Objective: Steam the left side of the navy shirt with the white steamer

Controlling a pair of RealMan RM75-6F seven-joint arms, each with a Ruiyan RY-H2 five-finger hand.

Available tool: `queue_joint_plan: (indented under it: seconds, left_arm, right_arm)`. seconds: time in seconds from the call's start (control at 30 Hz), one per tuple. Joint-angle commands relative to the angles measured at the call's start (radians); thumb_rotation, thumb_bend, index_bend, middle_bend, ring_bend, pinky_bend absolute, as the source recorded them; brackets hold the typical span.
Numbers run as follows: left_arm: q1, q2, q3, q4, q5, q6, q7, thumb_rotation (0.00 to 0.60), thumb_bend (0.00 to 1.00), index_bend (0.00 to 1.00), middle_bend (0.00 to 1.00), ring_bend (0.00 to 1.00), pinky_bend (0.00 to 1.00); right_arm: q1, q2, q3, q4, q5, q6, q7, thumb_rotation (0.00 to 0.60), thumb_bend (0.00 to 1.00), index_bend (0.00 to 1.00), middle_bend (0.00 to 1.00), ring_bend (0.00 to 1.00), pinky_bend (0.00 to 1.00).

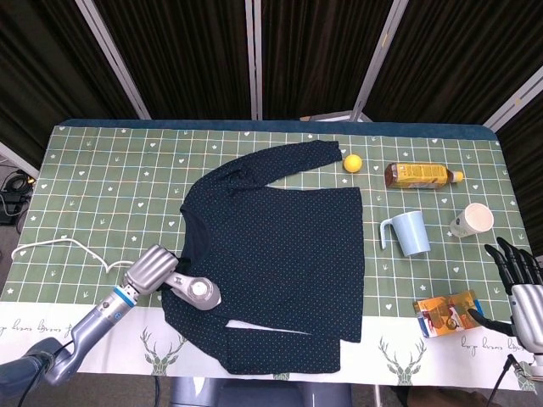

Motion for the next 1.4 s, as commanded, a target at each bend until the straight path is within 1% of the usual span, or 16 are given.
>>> queue_joint_plan:
  seconds: [0.03,0.23,0.7,0.93,1.17,1.3,1.4]
  left_arm:
    - [-0.001,-0.002,0.008,-0.012,0.016,0.007,0.002,0.600,0.33,0.92,0.86,0.77,1.00]
    - [-0.006,-0.005,0.019,-0.042,0.043,0.016,0.007,0.600,0.33,0.92,0.86,0.77,1.00]
    - [-0.015,0.005,0.065,-0.148,0.122,0.030,0.043,0.600,0.33,0.92,0.86,0.77,1.00]
    - [-0.018,0.012,0.078,-0.175,0.148,0.036,0.063,0.600,0.33,0.92,0.86,0.77,1.00]
    - [-0.016,0.019,0.063,-0.172,0.140,0.043,0.069,0.600,0.33,0.92,0.86,0.77,1.00]
    - [-0.012,0.030,0.031,-0.168,0.114,0.066,0.056,0.600,0.33,0.92,0.86,0.77,1.00]
    - [-0.010,0.047,-0.007,-0.167,0.081,0.085,0.039,0.600,0.33,0.92,0.86,0.77,1.00]
  right_arm:
    - [0.000,0.001,0.000,0.001,0.001,0.000,0.002,0.600,0.00,0.00,0.00,0.00,0.00]
    - [-0.001,0.001,0.000,0.001,0.001,0.001,0.005,0.600,0.00,0.00,0.00,0.00,0.00]
    - [-0.002,0.002,0.001,0.002,0.001,0.003,0.008,0.600,0.00,0.00,0.00,0.00,0.00]
    - [-0.002,0.002,0.000,0.002,0.001,0.003,0.007,0.600,0.00,0.00,0.00,0.00,0.00]
    - [-0.002,0.002,0.000,0.001,0.000,0.003,0.004,0.600,0.00,0.00,0.00,0.00,0.00]
    - [-0.002,0.002,-0.001,0.001,-0.001,0.003,0.004,0.600,0.00,0.00,0.00,0.00,0.00]
    - [-0.001,0.001,-0.001,0.001,-0.002,0.003,0.002,0.600,0.00,0.00,0.00,0.00,0.00]
